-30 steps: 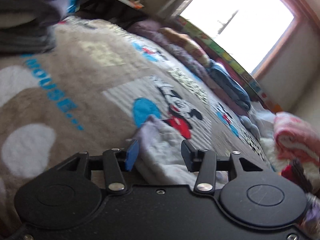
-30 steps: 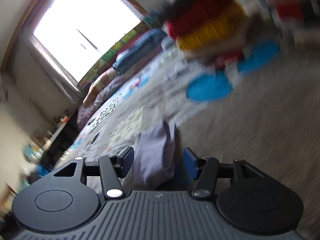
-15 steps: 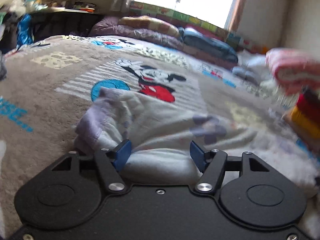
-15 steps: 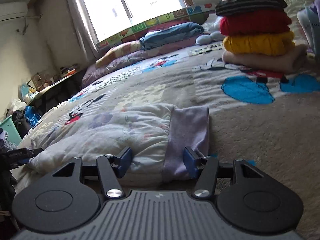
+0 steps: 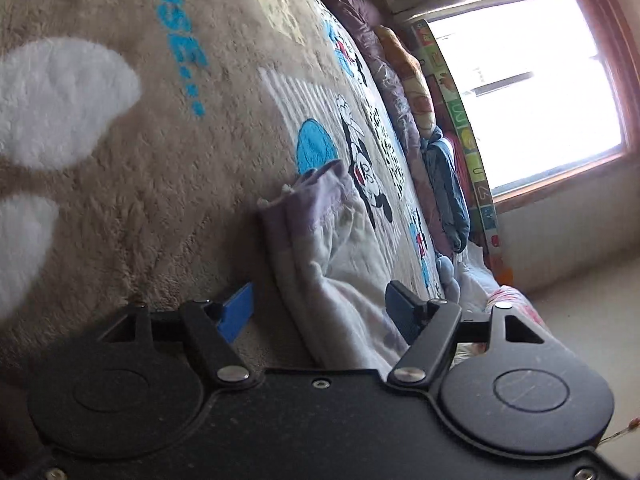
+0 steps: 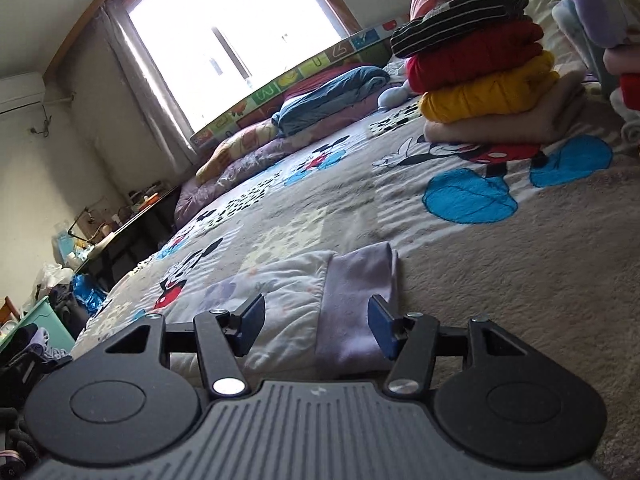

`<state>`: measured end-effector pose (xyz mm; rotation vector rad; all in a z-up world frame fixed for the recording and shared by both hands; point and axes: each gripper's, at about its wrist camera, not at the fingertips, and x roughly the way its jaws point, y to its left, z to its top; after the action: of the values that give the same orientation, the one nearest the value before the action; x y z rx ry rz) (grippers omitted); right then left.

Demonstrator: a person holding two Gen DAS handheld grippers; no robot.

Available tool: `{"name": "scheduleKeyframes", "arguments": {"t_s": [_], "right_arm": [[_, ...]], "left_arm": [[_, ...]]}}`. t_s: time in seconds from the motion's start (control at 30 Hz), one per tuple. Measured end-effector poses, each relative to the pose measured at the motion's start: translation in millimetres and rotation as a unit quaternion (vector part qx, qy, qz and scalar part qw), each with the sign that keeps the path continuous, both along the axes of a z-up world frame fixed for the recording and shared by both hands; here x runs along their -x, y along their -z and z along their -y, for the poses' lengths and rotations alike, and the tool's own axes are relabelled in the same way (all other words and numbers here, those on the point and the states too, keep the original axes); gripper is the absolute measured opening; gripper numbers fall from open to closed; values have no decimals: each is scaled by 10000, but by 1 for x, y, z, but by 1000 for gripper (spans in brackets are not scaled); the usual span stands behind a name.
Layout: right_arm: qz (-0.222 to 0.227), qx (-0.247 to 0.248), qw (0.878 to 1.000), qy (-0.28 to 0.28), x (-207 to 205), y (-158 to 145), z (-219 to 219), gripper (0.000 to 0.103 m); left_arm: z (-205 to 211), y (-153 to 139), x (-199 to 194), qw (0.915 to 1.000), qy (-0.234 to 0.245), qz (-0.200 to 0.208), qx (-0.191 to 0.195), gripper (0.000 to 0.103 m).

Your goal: Fold clothes

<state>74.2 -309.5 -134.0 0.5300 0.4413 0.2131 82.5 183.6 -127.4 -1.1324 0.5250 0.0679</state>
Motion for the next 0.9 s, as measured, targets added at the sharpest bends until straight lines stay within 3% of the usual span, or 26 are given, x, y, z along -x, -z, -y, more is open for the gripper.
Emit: {"name": "scheduleKeyframes", "arguments": {"t_s": [0.43, 0.5, 0.57, 0.67, 0.73, 0.9], "right_arm": [[-134, 214, 9993, -290, -13, 8, -13, 61], [-106, 182, 9993, -317, -14, 7, -13, 64], [-85, 162, 9992, -349, -15, 7, -13, 64], [-44, 112, 9991, -411, -17, 7, -12, 64], [3, 93, 9989, -455, -17, 5, -12, 64], [116, -65, 9981, -597, -16, 1, -9, 66]], "left_arm": [[8, 4, -49, 9990, -41, -200, -408, 71], [12, 3, -52, 9976, -43, -217, -657, 65], [16, 3, -54, 9959, -66, -250, -869, 45], [15, 1, -48, 9960, -110, -171, -867, 21], [18, -8, -43, 9955, -115, -2, -942, 19], [47, -53, -37, 9820, 65, 551, -1807, 18]]}}
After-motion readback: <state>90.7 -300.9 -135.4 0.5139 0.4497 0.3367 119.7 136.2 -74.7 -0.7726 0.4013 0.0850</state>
